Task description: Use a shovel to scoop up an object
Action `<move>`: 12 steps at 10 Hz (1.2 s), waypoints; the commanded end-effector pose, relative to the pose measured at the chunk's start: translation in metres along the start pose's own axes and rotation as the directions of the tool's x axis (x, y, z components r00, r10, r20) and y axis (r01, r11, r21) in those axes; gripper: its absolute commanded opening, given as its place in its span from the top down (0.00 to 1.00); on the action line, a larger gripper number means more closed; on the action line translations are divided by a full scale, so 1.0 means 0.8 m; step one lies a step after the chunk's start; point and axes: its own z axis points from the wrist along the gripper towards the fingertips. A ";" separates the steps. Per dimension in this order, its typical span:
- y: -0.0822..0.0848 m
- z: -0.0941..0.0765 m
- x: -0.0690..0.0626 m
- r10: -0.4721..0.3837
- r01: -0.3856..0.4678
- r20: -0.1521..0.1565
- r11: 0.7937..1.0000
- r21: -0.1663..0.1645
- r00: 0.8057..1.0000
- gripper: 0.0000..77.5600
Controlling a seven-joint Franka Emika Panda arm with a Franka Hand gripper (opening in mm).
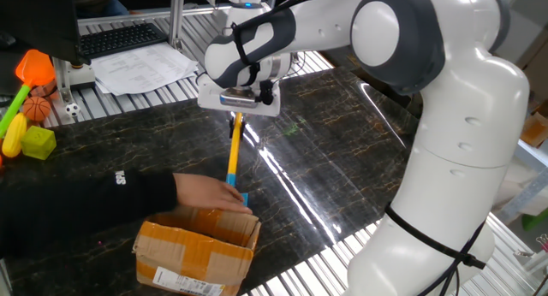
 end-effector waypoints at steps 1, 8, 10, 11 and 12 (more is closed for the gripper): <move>0.002 0.011 -0.002 -0.007 0.007 -0.012 1.000 0.001 1.000 0.98; 0.007 -0.008 -0.012 -0.051 0.055 -0.110 0.998 0.033 0.993 0.98; 0.008 -0.014 -0.020 -0.055 0.059 -0.112 0.998 0.036 0.992 0.98; 0.007 -0.019 -0.024 -0.058 0.063 -0.117 0.997 0.038 0.991 0.98; 0.004 -0.022 -0.028 -0.065 0.070 -0.118 0.997 0.038 0.991 0.98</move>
